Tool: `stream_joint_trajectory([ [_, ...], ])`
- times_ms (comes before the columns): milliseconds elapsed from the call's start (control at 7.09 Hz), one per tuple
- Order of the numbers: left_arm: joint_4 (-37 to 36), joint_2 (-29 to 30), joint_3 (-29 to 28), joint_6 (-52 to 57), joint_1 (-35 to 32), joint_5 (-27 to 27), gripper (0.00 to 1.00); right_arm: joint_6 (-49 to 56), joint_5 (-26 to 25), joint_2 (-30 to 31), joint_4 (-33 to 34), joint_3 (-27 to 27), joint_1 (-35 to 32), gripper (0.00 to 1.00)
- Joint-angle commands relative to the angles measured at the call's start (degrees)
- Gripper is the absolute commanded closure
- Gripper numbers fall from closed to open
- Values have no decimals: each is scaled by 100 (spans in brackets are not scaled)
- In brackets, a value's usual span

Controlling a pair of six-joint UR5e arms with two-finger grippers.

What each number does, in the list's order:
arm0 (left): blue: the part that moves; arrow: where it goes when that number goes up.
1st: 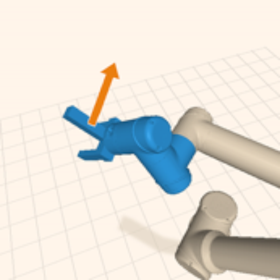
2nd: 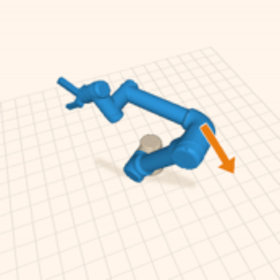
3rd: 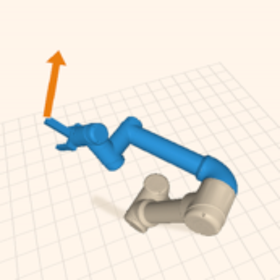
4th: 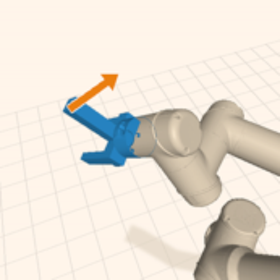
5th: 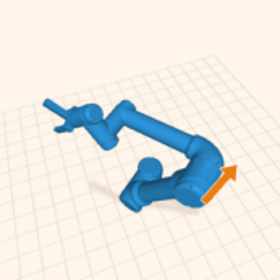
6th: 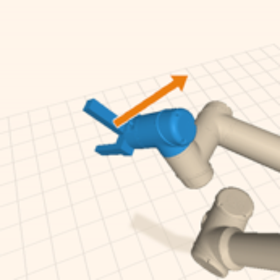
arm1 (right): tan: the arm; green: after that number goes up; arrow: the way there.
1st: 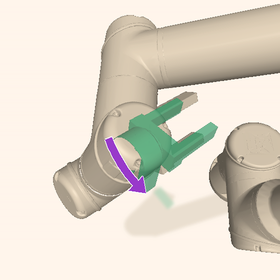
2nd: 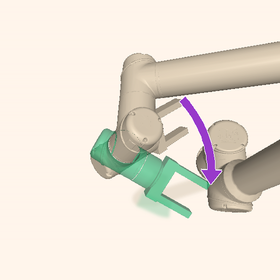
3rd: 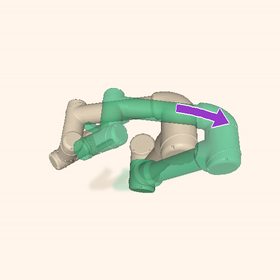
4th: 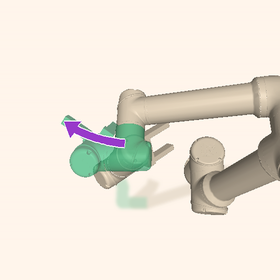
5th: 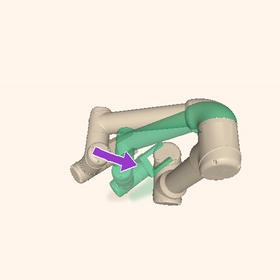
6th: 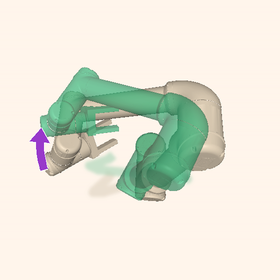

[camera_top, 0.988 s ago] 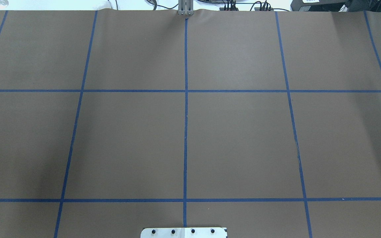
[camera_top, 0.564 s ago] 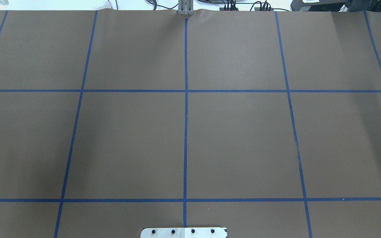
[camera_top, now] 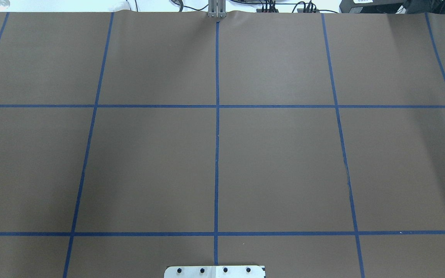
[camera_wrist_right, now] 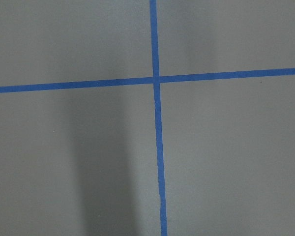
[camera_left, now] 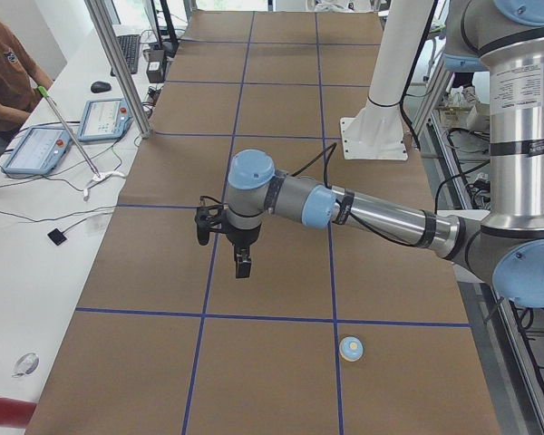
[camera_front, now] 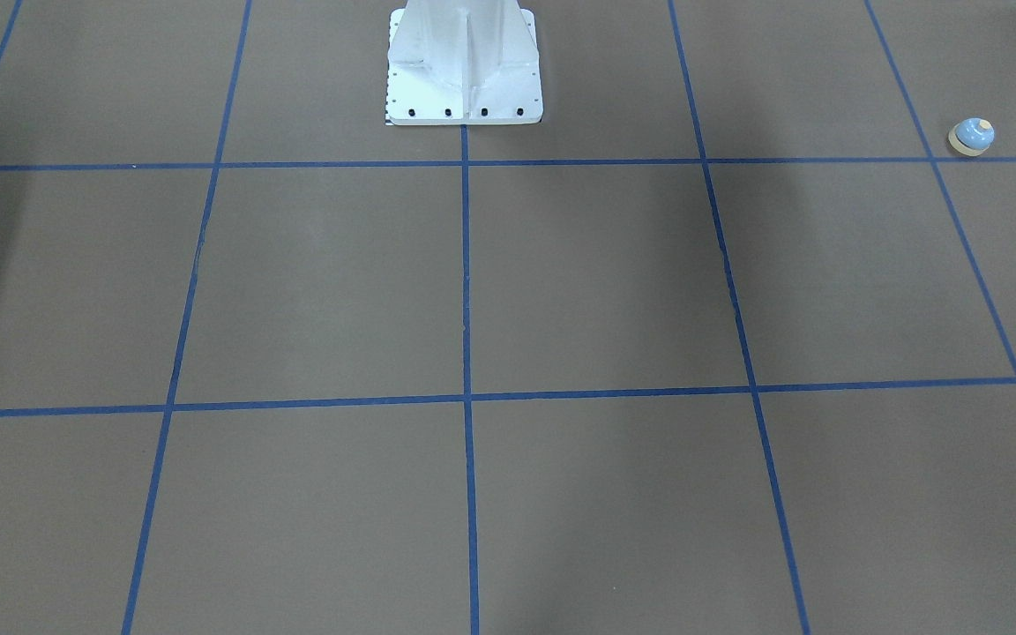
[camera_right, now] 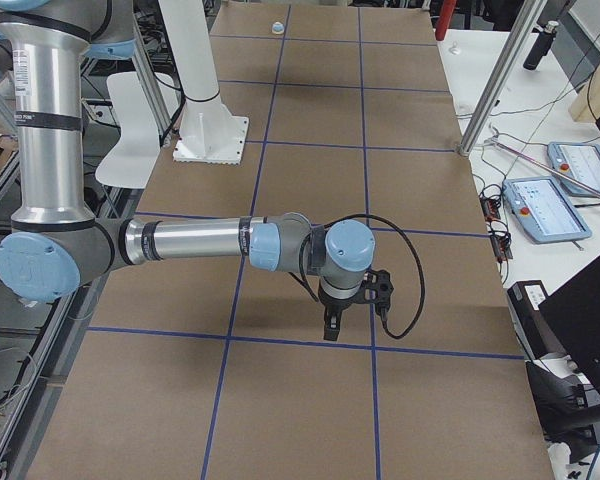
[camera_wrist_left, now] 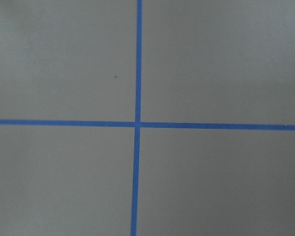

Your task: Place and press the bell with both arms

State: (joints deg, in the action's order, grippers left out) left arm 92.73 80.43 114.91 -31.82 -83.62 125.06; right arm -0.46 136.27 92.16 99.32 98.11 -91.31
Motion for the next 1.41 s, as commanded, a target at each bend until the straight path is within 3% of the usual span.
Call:
stream_joint_trajectory([
  [0, -18, -1007, 1038, -1217, 608, -1060, 0, -7, -13, -5, 0, 42, -1, 0],
  [282, -18, -1397, 1218, -2425, 976, -1570, 0, -7, -48, 47, 35, 50, -1, 0],
  [564, -270, -1564, 1201, -4804, 2727, -2998, 0, -7, -109, 47, 44, 77, -1, 0],
  [706, -725, -1565, 1209, -5747, 3372, -3336, 0, -7, -153, 30, 44, 77, 7, 0],
  [1270, -2274, -1670, 991, -8516, 4482, -3410, 0, 10, -153, 12, 9, 77, 8, 0],
])
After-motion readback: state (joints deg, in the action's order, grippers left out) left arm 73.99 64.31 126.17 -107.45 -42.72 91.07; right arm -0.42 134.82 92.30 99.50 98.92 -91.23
